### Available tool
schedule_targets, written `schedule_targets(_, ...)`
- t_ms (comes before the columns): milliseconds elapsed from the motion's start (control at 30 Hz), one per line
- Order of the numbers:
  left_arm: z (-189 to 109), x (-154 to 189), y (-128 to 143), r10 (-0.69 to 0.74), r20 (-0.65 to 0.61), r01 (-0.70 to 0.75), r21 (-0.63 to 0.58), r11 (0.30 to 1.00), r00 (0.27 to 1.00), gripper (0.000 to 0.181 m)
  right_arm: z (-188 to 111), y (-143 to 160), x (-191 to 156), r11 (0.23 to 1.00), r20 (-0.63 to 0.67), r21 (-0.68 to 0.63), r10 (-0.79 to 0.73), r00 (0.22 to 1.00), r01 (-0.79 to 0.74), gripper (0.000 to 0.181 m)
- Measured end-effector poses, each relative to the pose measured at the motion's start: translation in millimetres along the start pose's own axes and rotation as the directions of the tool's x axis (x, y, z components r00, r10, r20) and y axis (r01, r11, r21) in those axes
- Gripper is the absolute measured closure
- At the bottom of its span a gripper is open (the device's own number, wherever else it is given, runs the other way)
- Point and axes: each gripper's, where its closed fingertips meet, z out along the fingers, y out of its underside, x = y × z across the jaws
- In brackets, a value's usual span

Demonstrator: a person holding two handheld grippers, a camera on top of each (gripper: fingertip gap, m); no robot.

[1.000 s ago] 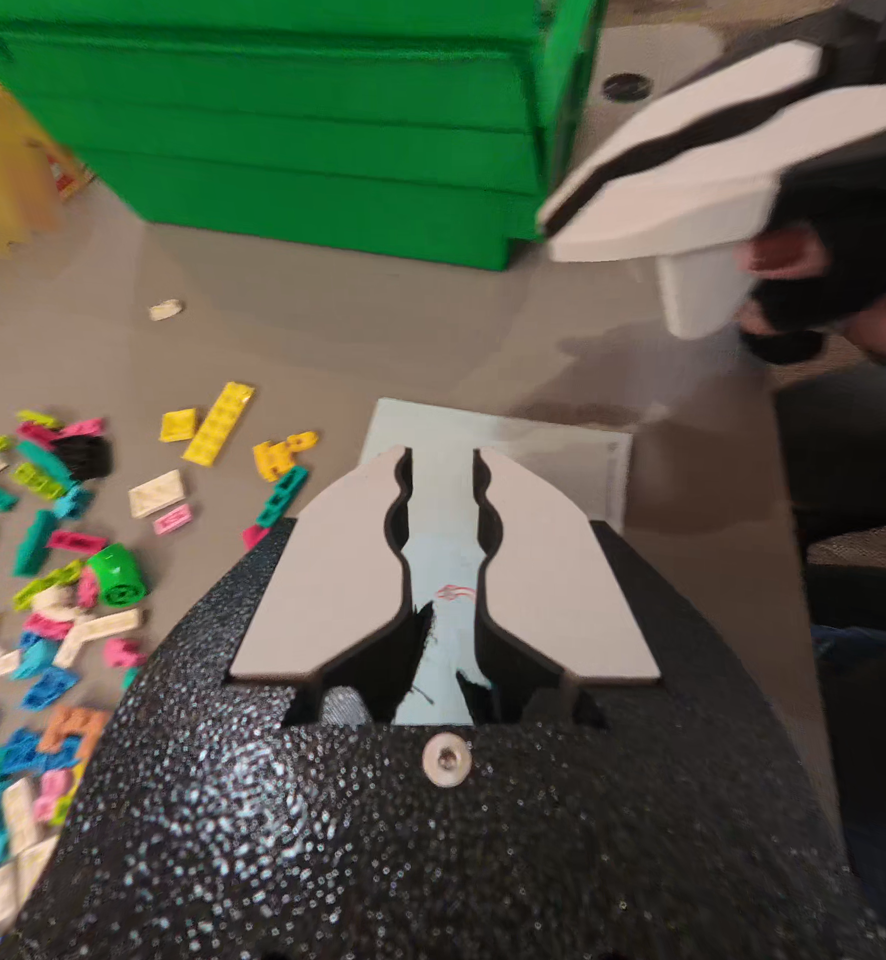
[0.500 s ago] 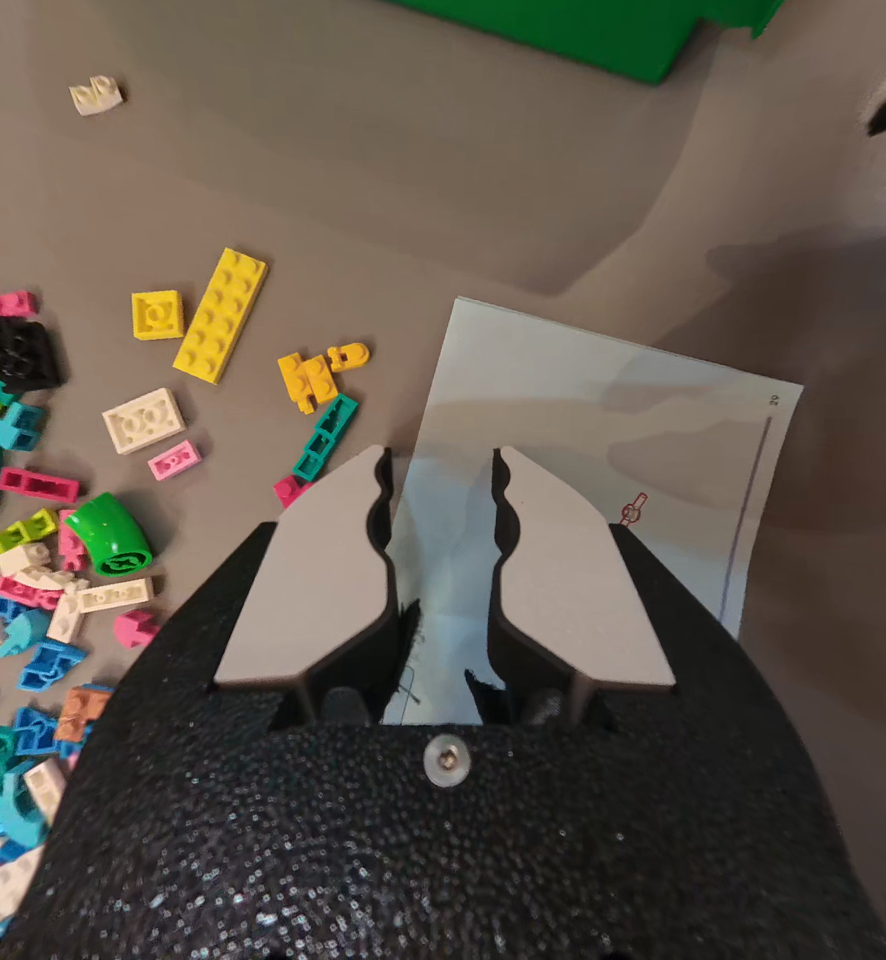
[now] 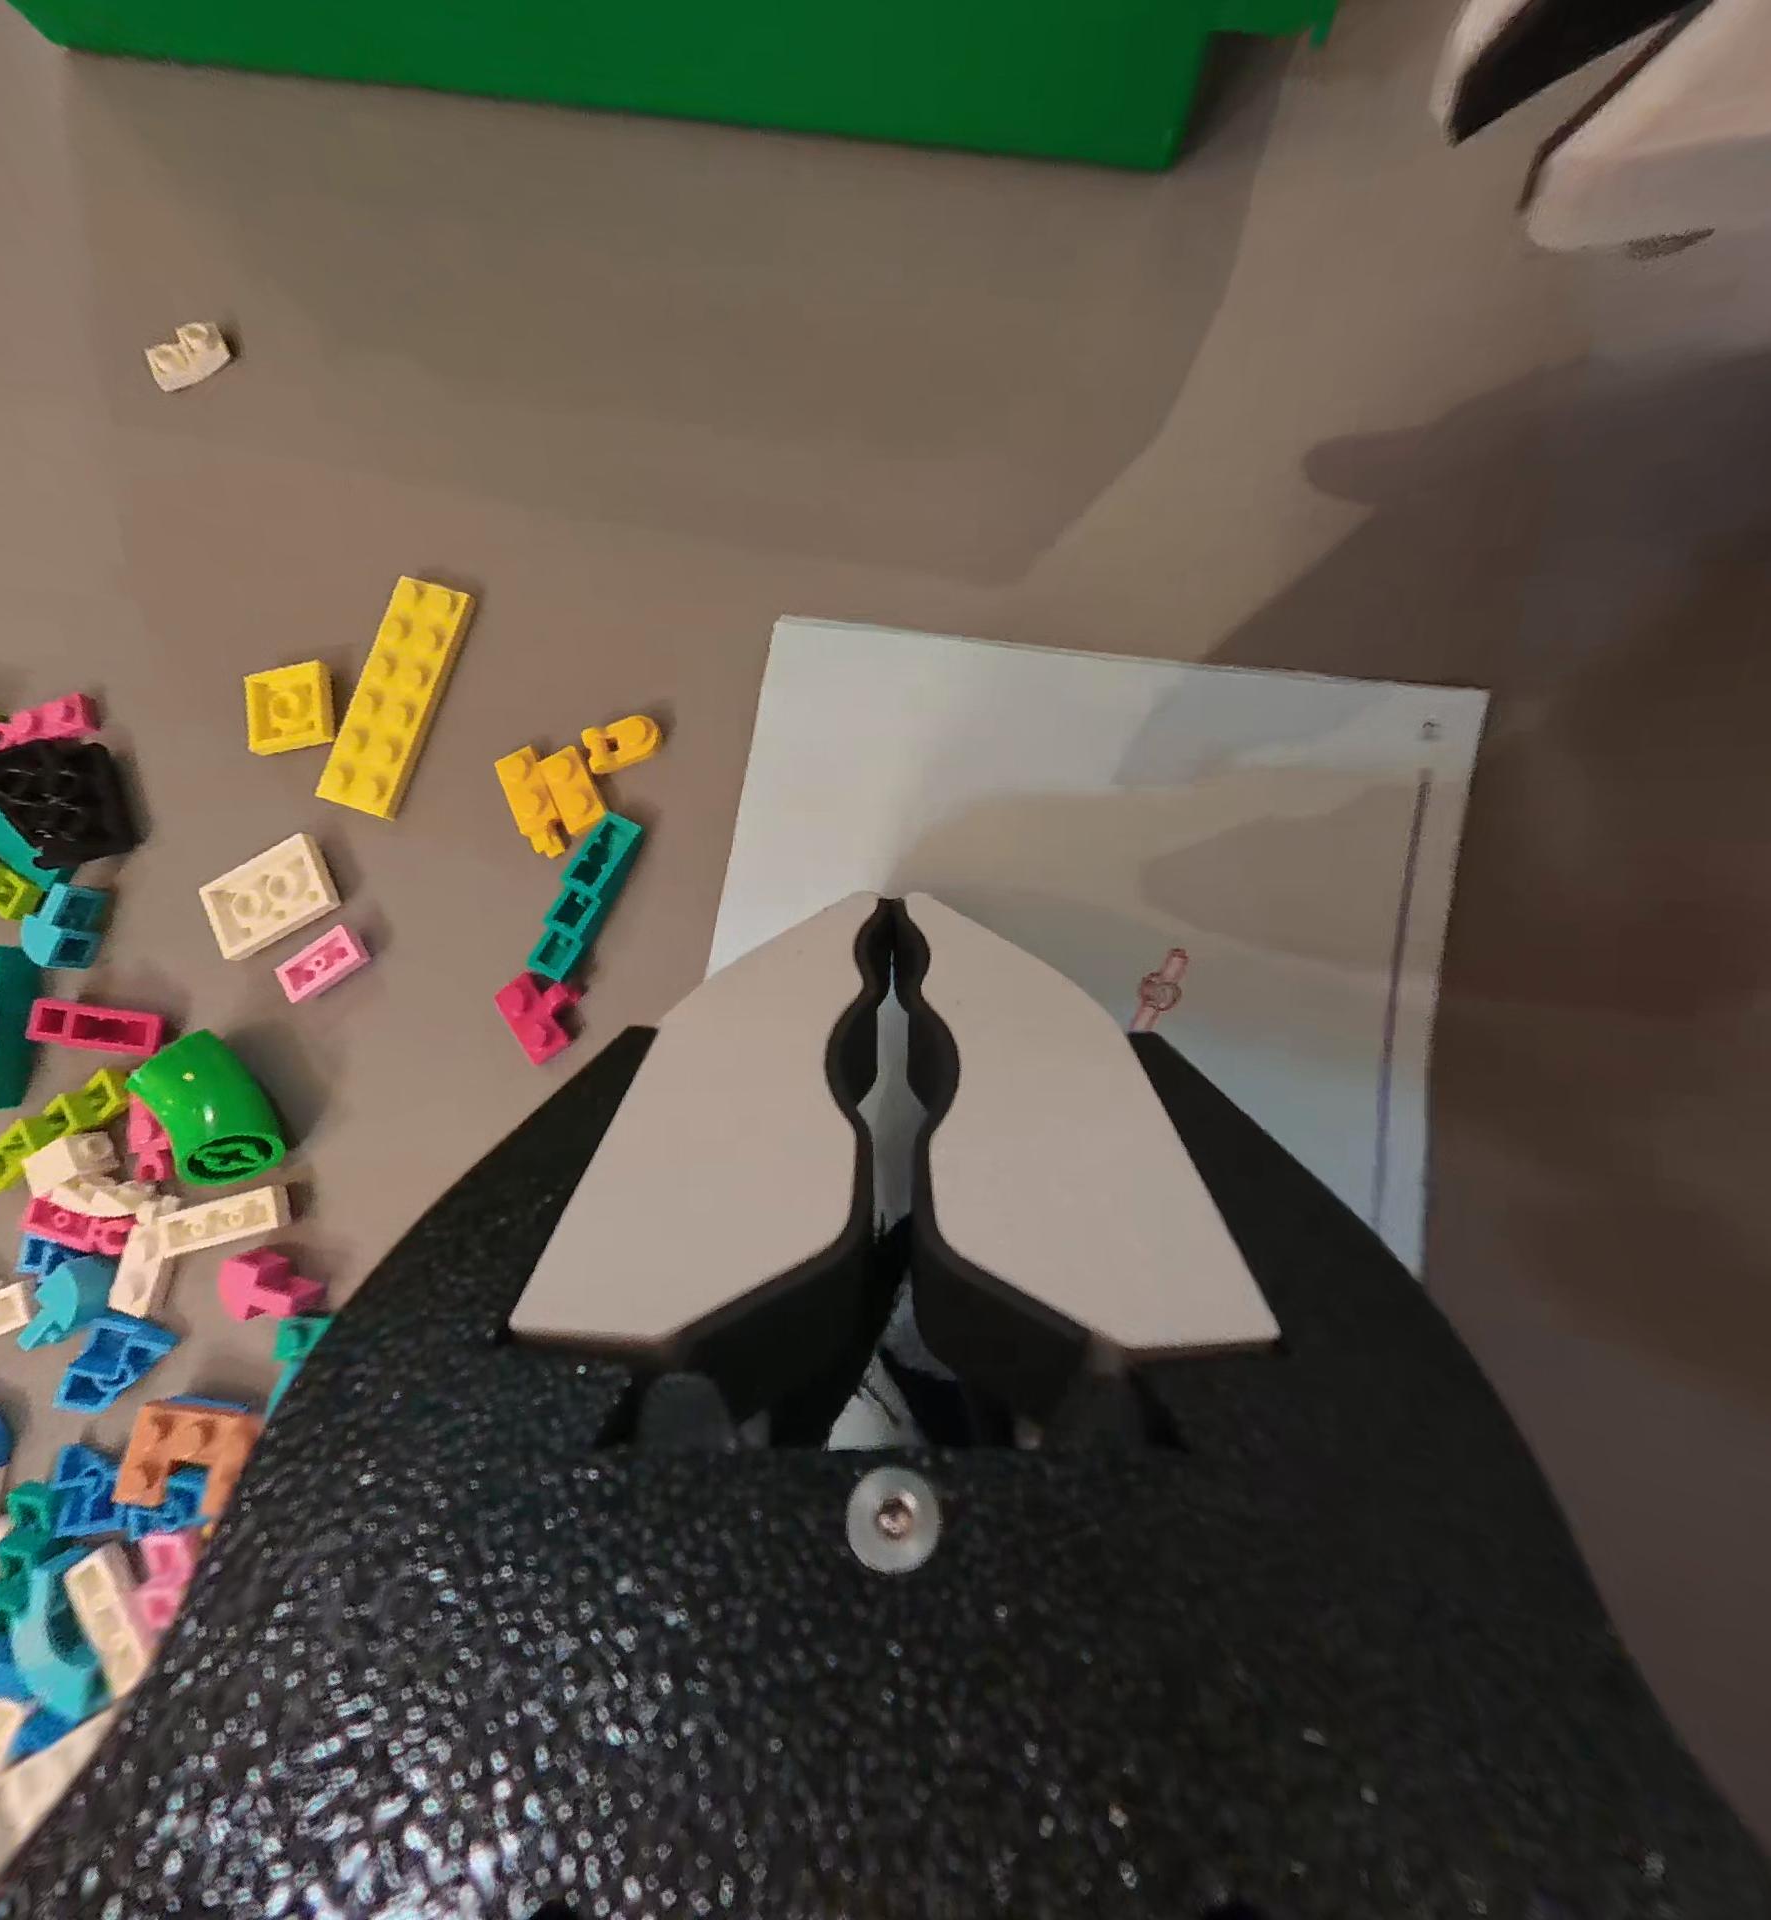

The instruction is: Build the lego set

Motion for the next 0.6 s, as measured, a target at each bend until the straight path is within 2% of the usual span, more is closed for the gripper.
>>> schedule_targets(67, -6, 11, -11, 0.000, -0.050, 0.004, 0.072, 0.997, 0.999, 0.181, -1, -1, 1, 1.000, -0.009, 0.007, -0.001, 1.000, 0.001, 0.171)
schedule_targets(133, -14, 33, -21, 0.033, -0.145, -0.014, 0.132, 0.991, 0.989, 0.173, -1, -3, 3, 1.000, -0.022, 0.019, -0.006, 1.000, 0.007, 0.171)
schedule_targets(233, -15, 64, -25, 0.083, -0.228, -0.049, 0.150, 0.987, 0.970, 0.159, -3, -4, 5, 0.999, -0.039, 0.031, -0.008, 0.999, 0.009, 0.171)
schedule_targets(267, -14, 71, -26, 0.103, -0.231, -0.067, 0.160, 0.985, 0.967, 0.154, -3, -5, 6, 0.999, -0.041, 0.033, -0.006, 0.999, 0.007, 0.171)
schedule_targets(400, -7, 89, -34, 0.140, -0.221, -0.095, 0.204, 0.974, 0.965, 0.154, -4, -6, 8, 0.999, -0.049, 0.050, 0.003, 0.999, 0.000, 0.171)
schedule_targets(600, 7, 89, -22, 0.111, -0.212, -0.086, 0.124, 0.989, 0.971, 0.149, -5, -7, 9, 0.998, -0.046, 0.060, 0.011, 0.999, -0.009, 0.171)
